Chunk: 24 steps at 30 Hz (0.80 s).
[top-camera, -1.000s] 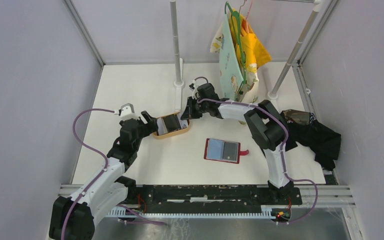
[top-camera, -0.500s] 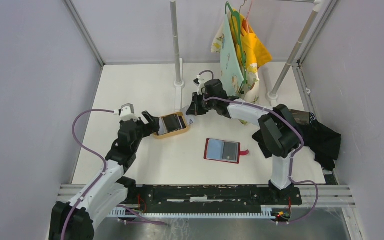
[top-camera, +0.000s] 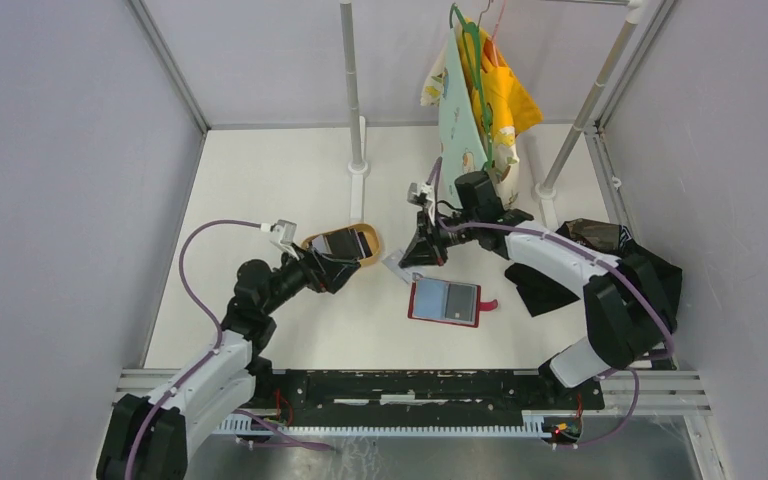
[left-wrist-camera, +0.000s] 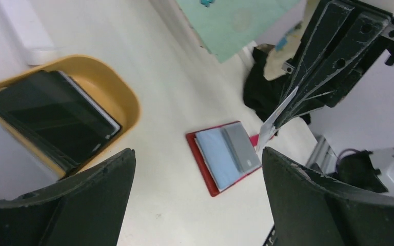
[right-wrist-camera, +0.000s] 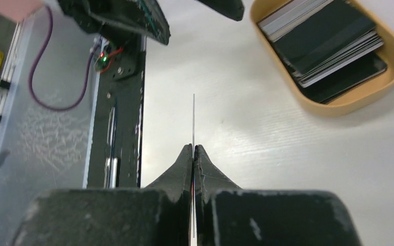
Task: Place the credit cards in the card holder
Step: Pick up the credit card from the storage box, then insert the credit card into the card holder.
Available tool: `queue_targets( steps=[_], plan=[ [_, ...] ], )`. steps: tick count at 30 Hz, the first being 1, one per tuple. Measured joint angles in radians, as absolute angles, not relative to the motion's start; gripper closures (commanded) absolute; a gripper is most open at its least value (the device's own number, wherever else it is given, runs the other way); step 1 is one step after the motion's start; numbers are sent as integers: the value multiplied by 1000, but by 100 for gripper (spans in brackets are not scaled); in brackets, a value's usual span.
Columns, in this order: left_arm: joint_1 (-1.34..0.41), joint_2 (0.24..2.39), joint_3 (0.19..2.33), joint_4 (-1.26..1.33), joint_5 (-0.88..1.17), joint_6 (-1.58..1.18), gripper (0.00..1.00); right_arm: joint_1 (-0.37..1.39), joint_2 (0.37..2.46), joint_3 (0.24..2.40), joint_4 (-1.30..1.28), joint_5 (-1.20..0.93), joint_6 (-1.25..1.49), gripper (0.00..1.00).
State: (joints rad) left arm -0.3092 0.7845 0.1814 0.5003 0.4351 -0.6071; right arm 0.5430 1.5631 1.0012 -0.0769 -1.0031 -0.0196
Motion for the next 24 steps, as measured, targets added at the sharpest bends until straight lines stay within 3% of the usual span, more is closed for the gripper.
queue_targets(
  steps=[3, 8, 11, 24],
  plan=[
    [-368, 810, 157, 611, 485, -634, 6, 503, 1497, 957, -197, -1094, -191, 100],
    [-701, 840, 156, 778, 411, -566, 8, 425, 1382, 838, -250, -1225, -301, 100],
    [-834, 876, 156, 877, 358, -493, 14, 396, 1347, 817, -246, -1290, -309, 100],
    [-884, 1209, 200, 1220, 290, -443, 35, 394, 1291, 803, -195, -1419, -302, 100]
  ],
)
